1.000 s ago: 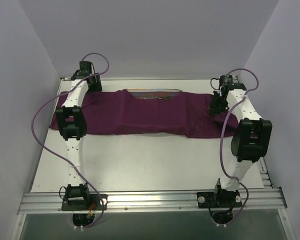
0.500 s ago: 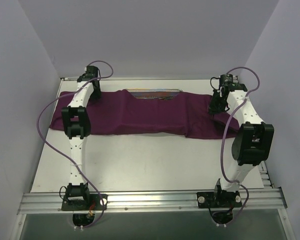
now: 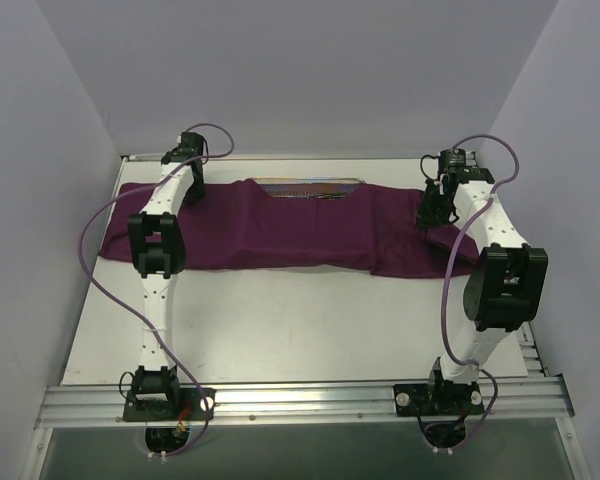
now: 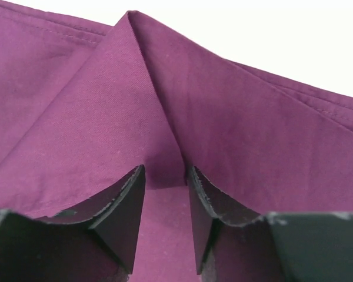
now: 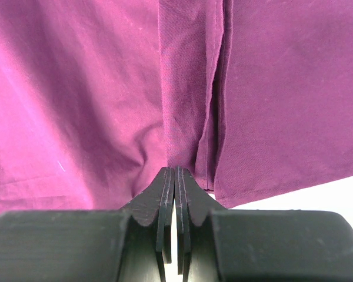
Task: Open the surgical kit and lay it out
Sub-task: Open the surgical kit at the center of the board.
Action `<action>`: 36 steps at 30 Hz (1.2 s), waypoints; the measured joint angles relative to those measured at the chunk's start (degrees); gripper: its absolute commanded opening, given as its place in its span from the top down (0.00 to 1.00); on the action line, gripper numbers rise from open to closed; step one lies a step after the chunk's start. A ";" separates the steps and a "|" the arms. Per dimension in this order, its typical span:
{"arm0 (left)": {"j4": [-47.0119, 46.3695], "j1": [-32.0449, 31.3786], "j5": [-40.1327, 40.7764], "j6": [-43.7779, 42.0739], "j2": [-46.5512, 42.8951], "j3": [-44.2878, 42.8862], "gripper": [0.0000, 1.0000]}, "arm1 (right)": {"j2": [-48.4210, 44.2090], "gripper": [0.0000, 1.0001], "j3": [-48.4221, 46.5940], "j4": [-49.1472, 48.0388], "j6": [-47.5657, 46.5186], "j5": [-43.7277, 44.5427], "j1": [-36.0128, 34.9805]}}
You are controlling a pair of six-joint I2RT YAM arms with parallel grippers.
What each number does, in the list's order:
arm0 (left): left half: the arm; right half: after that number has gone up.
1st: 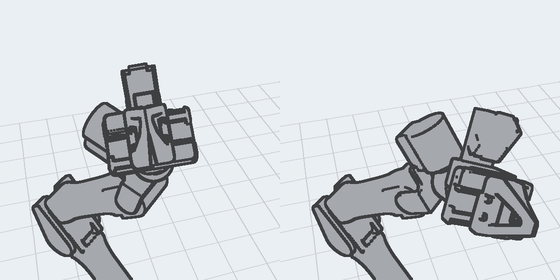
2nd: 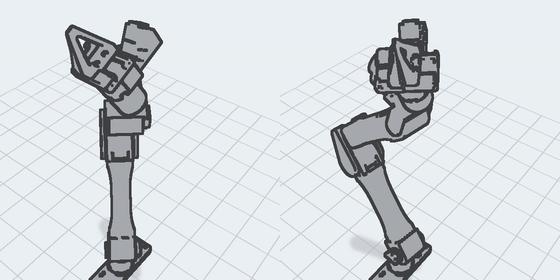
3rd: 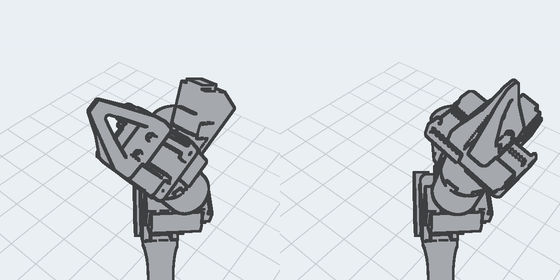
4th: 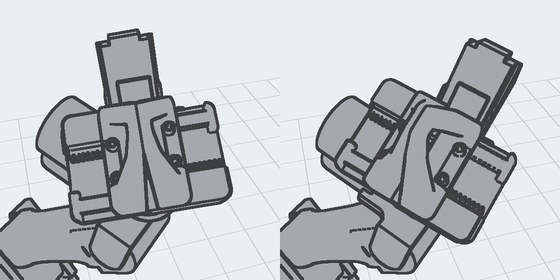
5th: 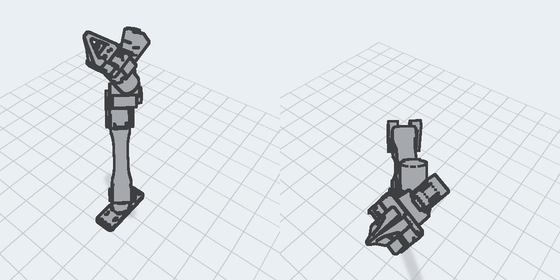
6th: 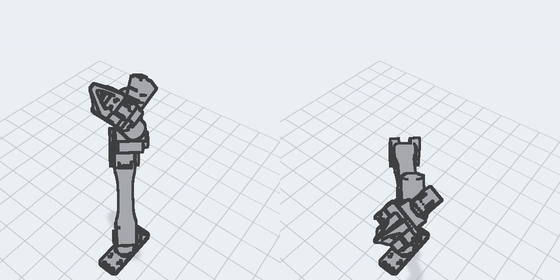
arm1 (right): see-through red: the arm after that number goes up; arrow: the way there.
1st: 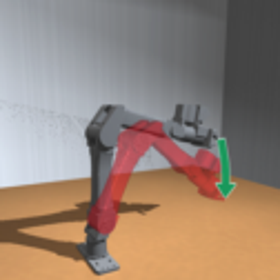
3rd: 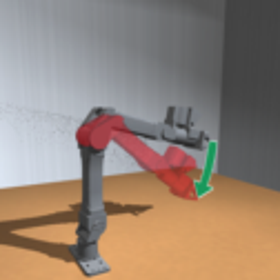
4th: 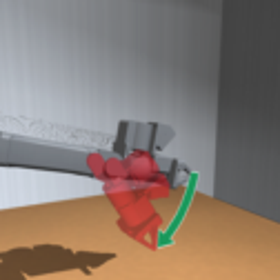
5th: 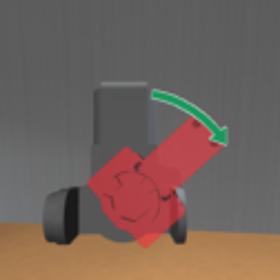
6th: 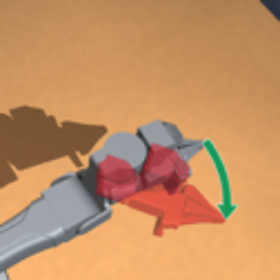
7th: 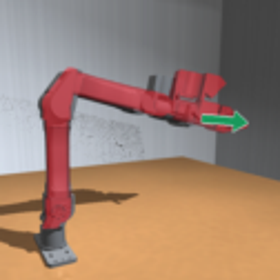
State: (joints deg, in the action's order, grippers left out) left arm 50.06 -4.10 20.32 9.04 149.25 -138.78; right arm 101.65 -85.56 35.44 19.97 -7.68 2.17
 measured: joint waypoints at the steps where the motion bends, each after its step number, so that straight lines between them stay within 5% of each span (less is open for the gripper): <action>1: 0.09 0.04 0.11 -0.04 0.00 0.00 0.59 | 0.00 1.00 0.02 -0.02 0.00 -0.09 0.00; 5: 0.39 0.15 0.24 -0.22 0.00 0.00 0.66 | 0.00 1.00 0.02 -0.09 0.00 -0.26 0.00; 14: 0.98 0.17 0.24 -0.48 0.15 -0.37 0.98 | 0.13 1.00 -0.37 -0.04 -0.04 -0.28 0.00; 22: 5.75 0.37 -2.45 1.99 -2.54 -1.60 0.98 | 4.96 1.00 -14.93 0.72 -0.52 -0.52 1.25; 30: 7.96 1.86 -9.35 7.23 -23.98 8.24 0.98 | 5.84 1.00 -19.19 -3.41 -0.61 -2.89 10.05; 36: 7.32 2.62 -12.74 9.51 -41.75 17.66 0.98 | 6.27 0.79 -13.16 -3.15 -2.25 -5.49 11.08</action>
State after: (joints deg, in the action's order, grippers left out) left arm 57.39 -1.48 7.57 18.55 107.50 -121.12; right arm 107.92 -98.72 32.29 17.72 -13.17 13.26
